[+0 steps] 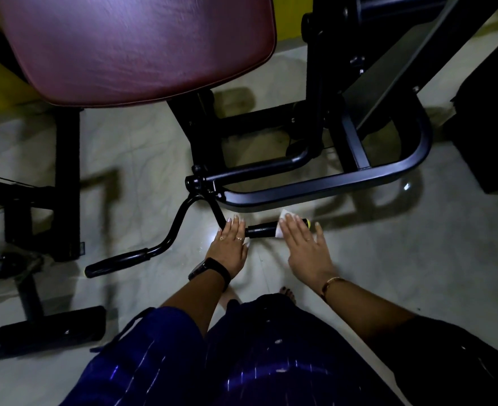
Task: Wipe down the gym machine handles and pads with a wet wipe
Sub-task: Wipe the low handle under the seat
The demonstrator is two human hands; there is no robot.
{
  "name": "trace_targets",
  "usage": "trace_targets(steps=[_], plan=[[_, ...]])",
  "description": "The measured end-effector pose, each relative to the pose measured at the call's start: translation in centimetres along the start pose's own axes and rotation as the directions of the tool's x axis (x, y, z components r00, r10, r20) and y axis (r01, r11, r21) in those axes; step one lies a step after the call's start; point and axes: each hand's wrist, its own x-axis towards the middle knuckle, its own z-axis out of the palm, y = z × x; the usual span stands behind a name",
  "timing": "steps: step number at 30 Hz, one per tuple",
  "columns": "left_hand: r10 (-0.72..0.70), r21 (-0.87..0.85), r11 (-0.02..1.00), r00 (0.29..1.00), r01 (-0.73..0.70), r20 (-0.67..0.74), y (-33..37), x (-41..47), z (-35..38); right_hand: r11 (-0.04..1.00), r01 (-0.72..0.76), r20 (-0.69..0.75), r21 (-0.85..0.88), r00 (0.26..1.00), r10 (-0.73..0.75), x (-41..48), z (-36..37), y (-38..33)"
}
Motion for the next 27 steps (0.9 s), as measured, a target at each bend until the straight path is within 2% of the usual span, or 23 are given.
trace_targets(steps=[3, 6, 11, 17, 21, 25, 27], plan=[[-0.005, -0.020, 1.000, 1.000, 0.005, -0.010, 0.1, -0.1, 0.0, 0.999, -0.048, -0.021, 0.019, 0.999, 0.048, 0.8, -1.0, 0.4], [-0.016, -0.027, 1.000, 1.000, 0.015, -0.011, 0.4, -0.2, 0.0, 0.996, -0.067, 0.058, 0.062, 0.996, 0.063, 2.6, -2.2, -0.8], [-0.037, -0.019, 0.999, 0.999, 0.037, 0.002, 0.5, -0.1, -0.1, 0.997, 0.056, 0.069, 0.061, 0.996, -0.060, 2.8, -2.5, -2.2], [-0.047, -0.052, 0.998, 0.999, 0.047, 0.003, 0.7, 0.0, 0.1, 0.992, 0.101, -0.026, -0.070, 0.994, -0.103, -0.9, 0.4, 1.4], [-0.041, -0.048, 0.998, 0.999, 0.041, -0.003, 0.5, 0.1, 0.2, 0.994, 0.069, 0.031, -0.090, 0.997, -0.067, -0.3, -0.2, 2.8], [-0.051, -0.045, 0.998, 0.999, 0.051, 0.000, 0.7, 0.0, 0.2, 0.998, -0.037, 0.098, 0.052, 0.995, 0.031, 1.9, -2.4, 1.1], [-0.049, -0.033, 0.998, 0.999, 0.049, -0.002, 0.7, 0.1, 0.1, 0.998, -0.007, 0.094, 0.064, 0.996, 0.001, 2.2, -3.0, 0.1]])
